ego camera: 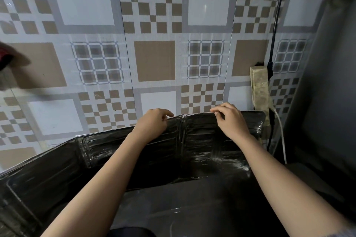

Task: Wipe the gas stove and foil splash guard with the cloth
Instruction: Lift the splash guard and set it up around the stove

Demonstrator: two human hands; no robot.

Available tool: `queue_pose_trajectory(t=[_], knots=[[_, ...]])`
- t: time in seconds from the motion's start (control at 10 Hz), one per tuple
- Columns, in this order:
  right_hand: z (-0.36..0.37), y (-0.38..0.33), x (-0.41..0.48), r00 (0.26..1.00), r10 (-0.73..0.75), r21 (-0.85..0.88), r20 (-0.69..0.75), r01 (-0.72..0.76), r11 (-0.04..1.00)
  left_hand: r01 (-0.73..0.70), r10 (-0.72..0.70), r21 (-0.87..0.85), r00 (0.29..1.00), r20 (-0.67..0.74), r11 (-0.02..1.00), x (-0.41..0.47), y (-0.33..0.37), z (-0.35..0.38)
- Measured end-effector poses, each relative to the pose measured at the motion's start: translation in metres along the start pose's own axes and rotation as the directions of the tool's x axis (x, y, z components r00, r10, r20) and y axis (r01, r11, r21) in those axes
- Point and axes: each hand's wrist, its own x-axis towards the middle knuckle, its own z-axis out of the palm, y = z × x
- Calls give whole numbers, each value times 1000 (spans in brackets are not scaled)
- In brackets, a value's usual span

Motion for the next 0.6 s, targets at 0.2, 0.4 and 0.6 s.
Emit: queue_pose_trajectory(t=[0.2, 0.4, 0.6], knots=[[-8, -9, -2, 996, 46, -23, 71, -45, 999, 35, -35, 7, 999, 28, 999, -3, 1, -4], [-18, -27, 0, 987, 78, -30, 139, -74, 997, 47, -48, 84, 999, 10, 995, -9, 4, -17], [-33, -55, -4, 977, 114, -39, 180, -109, 993, 28, -25, 130, 999, -26, 991, -25, 12, -42]])
